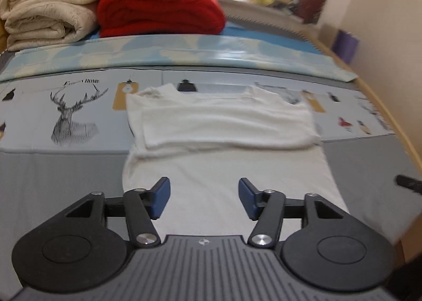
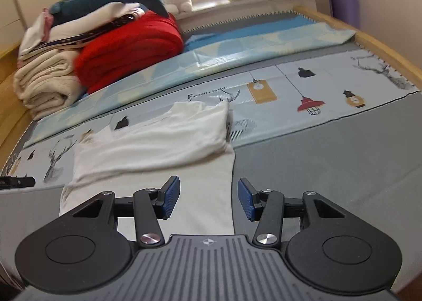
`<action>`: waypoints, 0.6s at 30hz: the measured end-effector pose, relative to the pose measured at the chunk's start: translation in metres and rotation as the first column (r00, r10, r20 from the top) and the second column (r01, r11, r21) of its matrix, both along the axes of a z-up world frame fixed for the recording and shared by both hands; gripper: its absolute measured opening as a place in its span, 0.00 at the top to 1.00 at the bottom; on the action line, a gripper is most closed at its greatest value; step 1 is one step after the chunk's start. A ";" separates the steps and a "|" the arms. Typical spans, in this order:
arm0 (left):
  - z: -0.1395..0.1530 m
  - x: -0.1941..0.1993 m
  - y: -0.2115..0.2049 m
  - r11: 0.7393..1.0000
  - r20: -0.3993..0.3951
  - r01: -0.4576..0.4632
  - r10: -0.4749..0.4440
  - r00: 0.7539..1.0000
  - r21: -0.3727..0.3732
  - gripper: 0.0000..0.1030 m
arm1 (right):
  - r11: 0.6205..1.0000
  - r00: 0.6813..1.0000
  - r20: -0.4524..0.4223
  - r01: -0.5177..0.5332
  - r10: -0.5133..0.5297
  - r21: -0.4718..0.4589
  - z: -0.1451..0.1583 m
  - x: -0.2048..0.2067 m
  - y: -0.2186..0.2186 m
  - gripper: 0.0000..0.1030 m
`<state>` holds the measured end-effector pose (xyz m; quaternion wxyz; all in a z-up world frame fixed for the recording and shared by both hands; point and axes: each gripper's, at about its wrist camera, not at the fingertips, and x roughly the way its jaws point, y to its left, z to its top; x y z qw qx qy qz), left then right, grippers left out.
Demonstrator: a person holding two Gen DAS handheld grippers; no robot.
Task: Fold small clothes
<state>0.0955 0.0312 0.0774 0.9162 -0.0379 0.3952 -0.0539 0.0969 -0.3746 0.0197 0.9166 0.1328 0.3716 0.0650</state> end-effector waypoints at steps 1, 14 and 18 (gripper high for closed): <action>-0.004 -0.020 -0.001 1.000 0.015 -0.001 0.001 1.000 -0.015 0.35 | 1.000 1.000 0.004 0.000 0.000 -0.010 -0.007 -0.016 0.000 0.51; -0.046 -0.119 0.049 0.986 0.083 -0.120 0.130 0.988 -0.119 0.51 | 0.999 0.998 -0.042 0.040 -0.040 -0.005 -0.038 -0.063 0.010 0.59; -0.085 -0.104 0.088 0.931 -0.150 -0.260 0.228 0.962 -0.255 0.95 | 0.998 0.996 -0.074 0.053 -0.054 -0.016 -0.051 -0.059 0.006 0.62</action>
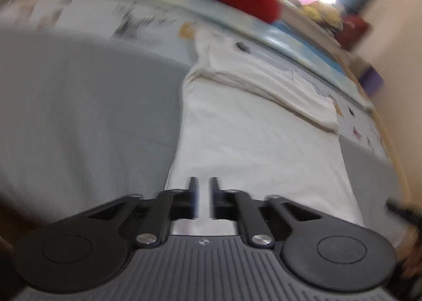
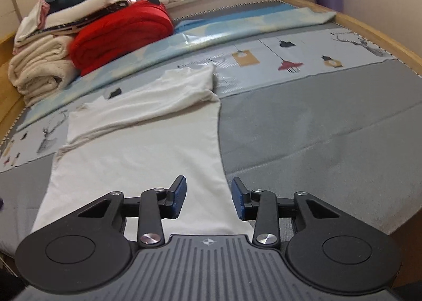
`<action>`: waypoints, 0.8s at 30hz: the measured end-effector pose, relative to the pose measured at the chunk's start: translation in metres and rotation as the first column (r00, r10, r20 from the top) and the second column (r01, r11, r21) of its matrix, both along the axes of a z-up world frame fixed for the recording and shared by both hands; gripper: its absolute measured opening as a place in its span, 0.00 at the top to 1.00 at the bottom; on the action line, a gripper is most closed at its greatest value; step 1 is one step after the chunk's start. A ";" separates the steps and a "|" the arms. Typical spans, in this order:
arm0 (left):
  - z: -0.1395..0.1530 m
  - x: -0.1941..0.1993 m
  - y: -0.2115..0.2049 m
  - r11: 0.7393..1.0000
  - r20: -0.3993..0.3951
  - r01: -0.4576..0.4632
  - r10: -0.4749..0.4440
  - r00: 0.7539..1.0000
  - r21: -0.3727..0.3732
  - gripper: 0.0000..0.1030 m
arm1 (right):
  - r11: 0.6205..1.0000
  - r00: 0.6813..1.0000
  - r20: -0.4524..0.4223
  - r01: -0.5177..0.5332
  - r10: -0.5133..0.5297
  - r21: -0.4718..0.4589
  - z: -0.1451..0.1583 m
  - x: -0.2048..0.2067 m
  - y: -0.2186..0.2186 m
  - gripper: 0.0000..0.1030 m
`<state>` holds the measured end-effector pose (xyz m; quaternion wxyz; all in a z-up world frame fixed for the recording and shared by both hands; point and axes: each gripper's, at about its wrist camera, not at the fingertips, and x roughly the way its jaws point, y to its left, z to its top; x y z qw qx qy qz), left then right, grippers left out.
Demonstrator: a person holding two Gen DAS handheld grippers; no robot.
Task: Fold small clothes
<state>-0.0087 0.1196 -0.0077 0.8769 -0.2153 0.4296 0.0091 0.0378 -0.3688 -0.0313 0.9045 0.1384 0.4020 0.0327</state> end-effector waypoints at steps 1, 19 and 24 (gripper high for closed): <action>-0.003 0.002 0.006 0.999 -0.008 -0.010 0.010 1.000 -0.041 0.95 | 1.000 1.000 -0.018 0.001 -0.002 -0.003 -0.005 0.002 -0.001 0.62; -0.053 0.018 0.021 0.996 -0.292 -0.086 0.093 0.952 0.038 0.72 | 0.999 0.933 -0.360 -0.006 -0.013 -0.053 -0.072 0.028 -0.004 0.60; -0.055 0.025 0.012 0.997 -0.291 -0.038 0.058 0.955 0.073 0.73 | 0.996 0.933 -0.360 -0.033 0.002 -0.080 -0.071 0.028 -0.001 0.61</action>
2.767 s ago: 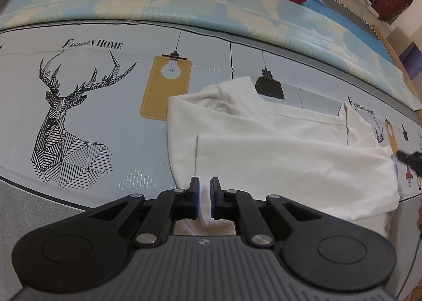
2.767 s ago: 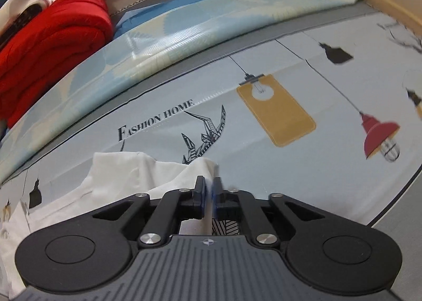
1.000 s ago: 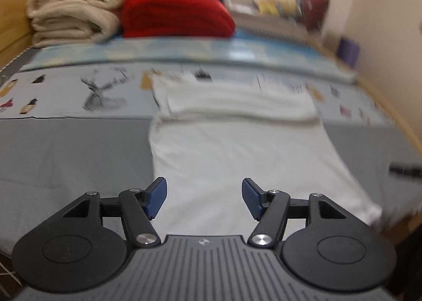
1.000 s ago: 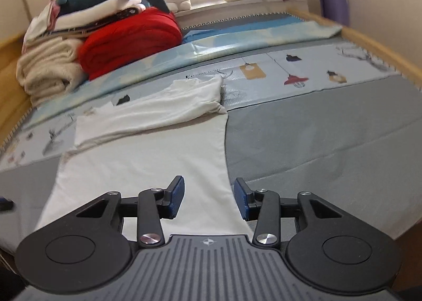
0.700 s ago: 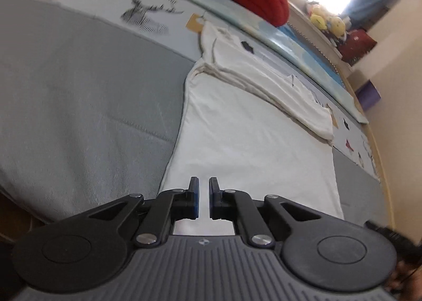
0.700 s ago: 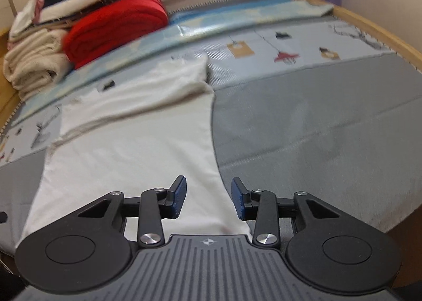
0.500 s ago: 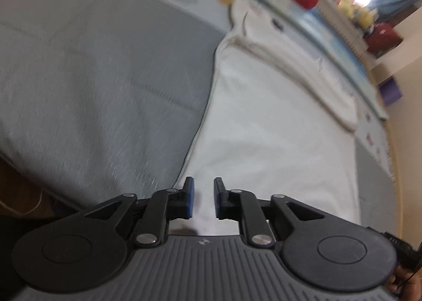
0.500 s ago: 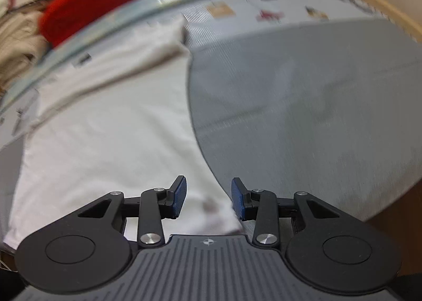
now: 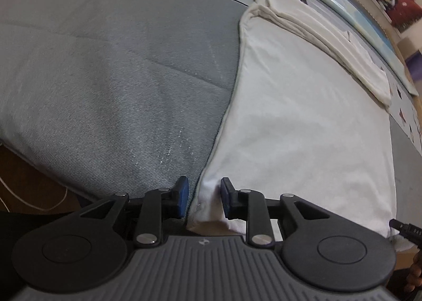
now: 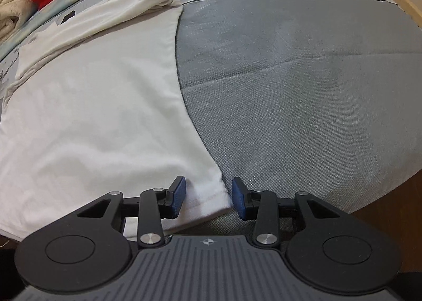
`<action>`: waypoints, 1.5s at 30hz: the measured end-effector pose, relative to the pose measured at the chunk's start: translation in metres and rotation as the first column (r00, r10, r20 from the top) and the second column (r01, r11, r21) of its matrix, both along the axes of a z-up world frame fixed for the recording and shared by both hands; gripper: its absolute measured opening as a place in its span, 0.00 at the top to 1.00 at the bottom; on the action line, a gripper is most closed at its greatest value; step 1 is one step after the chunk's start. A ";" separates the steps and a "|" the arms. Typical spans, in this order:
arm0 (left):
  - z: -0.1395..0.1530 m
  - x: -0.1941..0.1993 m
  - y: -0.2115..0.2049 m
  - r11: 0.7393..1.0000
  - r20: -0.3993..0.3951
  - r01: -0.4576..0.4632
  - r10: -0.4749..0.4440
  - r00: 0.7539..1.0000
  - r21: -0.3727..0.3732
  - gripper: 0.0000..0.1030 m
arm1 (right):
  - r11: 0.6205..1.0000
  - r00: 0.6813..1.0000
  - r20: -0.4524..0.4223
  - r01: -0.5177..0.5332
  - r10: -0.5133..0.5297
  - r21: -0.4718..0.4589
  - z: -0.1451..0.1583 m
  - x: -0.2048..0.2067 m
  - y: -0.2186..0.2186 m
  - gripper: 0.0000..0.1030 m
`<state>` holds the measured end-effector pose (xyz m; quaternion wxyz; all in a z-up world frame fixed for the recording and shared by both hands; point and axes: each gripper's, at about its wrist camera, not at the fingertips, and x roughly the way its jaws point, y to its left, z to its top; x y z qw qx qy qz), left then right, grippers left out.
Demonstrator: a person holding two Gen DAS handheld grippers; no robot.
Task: Fold small clothes
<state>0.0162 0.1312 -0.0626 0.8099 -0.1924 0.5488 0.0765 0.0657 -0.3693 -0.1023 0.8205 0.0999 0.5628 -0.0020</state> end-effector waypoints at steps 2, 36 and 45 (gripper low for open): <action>0.000 -0.002 -0.003 1.000 -0.001 0.022 -0.022 1.000 0.012 0.82 | 1.000 1.000 -0.002 -0.022 0.022 -0.006 0.001 -0.001 0.002 0.74; 0.005 -0.010 -0.005 0.998 -0.051 0.066 -0.066 0.997 0.006 0.86 | 0.999 0.999 -0.015 -0.033 0.033 0.004 0.002 -0.011 0.004 0.91; 0.005 -0.011 -0.001 0.999 -0.062 0.050 -0.050 0.997 0.007 0.81 | 0.998 0.998 -0.028 -0.060 0.060 -0.016 0.002 -0.010 0.009 0.87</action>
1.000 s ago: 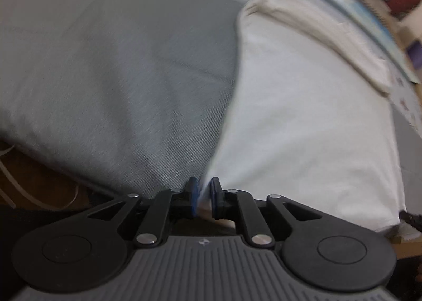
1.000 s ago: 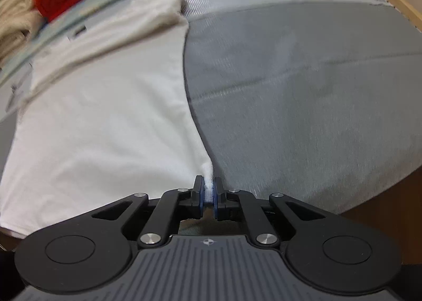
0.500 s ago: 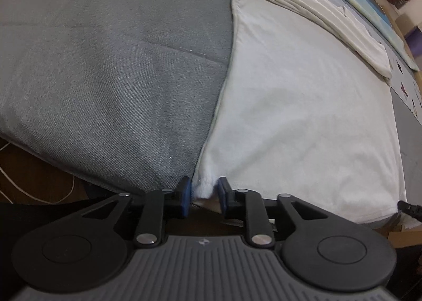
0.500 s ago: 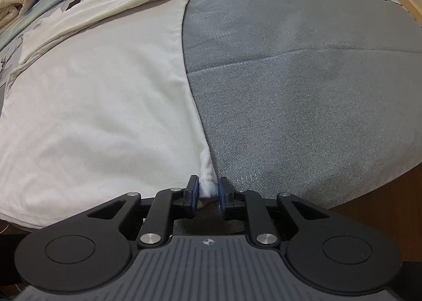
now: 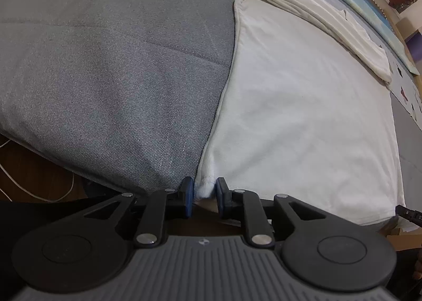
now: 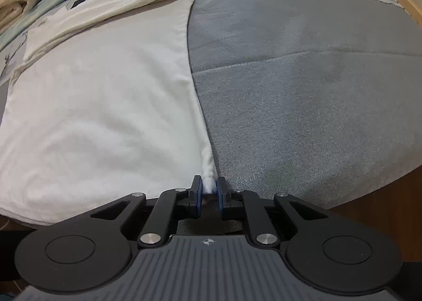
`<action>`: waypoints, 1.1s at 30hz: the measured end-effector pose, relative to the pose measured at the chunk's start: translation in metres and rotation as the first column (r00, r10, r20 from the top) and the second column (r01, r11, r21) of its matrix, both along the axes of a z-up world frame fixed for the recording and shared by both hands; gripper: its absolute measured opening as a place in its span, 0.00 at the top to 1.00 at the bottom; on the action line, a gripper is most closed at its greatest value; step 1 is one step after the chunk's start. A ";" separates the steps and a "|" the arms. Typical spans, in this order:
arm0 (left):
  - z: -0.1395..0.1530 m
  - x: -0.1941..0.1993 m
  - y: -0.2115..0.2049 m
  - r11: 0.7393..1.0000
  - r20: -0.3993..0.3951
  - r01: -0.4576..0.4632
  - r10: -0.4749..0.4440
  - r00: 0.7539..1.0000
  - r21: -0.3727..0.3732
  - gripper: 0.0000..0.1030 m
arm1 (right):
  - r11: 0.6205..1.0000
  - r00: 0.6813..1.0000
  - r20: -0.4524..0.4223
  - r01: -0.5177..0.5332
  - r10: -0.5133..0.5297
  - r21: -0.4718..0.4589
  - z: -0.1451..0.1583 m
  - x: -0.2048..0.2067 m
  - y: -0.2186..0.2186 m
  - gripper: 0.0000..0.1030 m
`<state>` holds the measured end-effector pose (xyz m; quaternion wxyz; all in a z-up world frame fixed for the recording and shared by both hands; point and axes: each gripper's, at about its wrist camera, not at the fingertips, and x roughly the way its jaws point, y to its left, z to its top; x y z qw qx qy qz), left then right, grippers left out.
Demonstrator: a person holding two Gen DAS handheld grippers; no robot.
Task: Fold small clothes
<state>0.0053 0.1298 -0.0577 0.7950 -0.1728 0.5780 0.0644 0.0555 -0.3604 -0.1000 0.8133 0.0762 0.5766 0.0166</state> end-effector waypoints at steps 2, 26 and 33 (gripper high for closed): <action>0.000 0.000 0.000 1.000 0.000 0.002 -0.002 1.000 0.002 0.81 | 1.000 1.000 -0.001 0.002 -0.002 0.001 0.000 0.000 -0.001 0.87; -0.001 0.001 -0.004 0.999 0.004 0.034 -0.034 0.999 0.018 0.86 | 1.000 1.000 0.010 0.007 -0.007 0.001 0.002 -0.002 0.000 0.92; 0.001 0.001 -0.007 0.999 0.017 0.048 -0.048 0.999 0.025 0.91 | 0.999 0.998 0.063 0.027 -0.029 0.032 0.013 -0.006 -0.004 0.93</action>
